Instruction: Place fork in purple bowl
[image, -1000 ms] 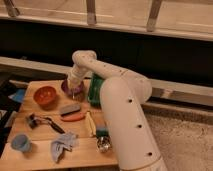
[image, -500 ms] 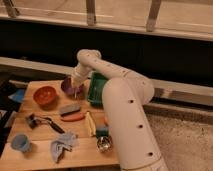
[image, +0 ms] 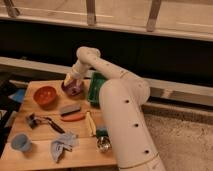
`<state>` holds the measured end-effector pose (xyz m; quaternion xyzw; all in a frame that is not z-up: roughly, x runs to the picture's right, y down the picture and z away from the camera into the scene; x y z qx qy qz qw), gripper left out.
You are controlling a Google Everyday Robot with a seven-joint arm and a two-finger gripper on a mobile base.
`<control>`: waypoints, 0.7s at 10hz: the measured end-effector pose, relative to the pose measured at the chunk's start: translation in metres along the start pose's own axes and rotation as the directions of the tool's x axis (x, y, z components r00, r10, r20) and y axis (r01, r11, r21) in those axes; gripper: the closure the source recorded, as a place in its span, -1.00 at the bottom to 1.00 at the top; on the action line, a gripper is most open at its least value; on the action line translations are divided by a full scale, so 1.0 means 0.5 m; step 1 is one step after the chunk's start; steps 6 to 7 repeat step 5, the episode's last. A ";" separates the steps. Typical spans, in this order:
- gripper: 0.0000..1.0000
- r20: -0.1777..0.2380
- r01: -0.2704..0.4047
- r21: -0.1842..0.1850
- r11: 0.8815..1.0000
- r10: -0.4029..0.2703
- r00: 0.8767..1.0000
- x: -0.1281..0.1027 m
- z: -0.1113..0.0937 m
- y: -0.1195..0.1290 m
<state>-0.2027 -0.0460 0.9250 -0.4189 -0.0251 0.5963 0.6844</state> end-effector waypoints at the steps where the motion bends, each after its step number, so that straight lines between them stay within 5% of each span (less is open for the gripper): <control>1: -0.36 0.000 0.000 -0.004 1.000 0.000 1.000 -0.001 -0.003 0.001; 3: -0.36 0.026 -0.015 0.008 1.000 0.015 1.000 -0.003 -0.025 -0.014; 5: -0.36 0.101 -0.055 0.026 0.998 0.052 0.994 -0.023 -0.076 -0.050; 7: -0.36 0.101 -0.055 0.026 0.998 0.052 0.994 -0.023 -0.076 -0.050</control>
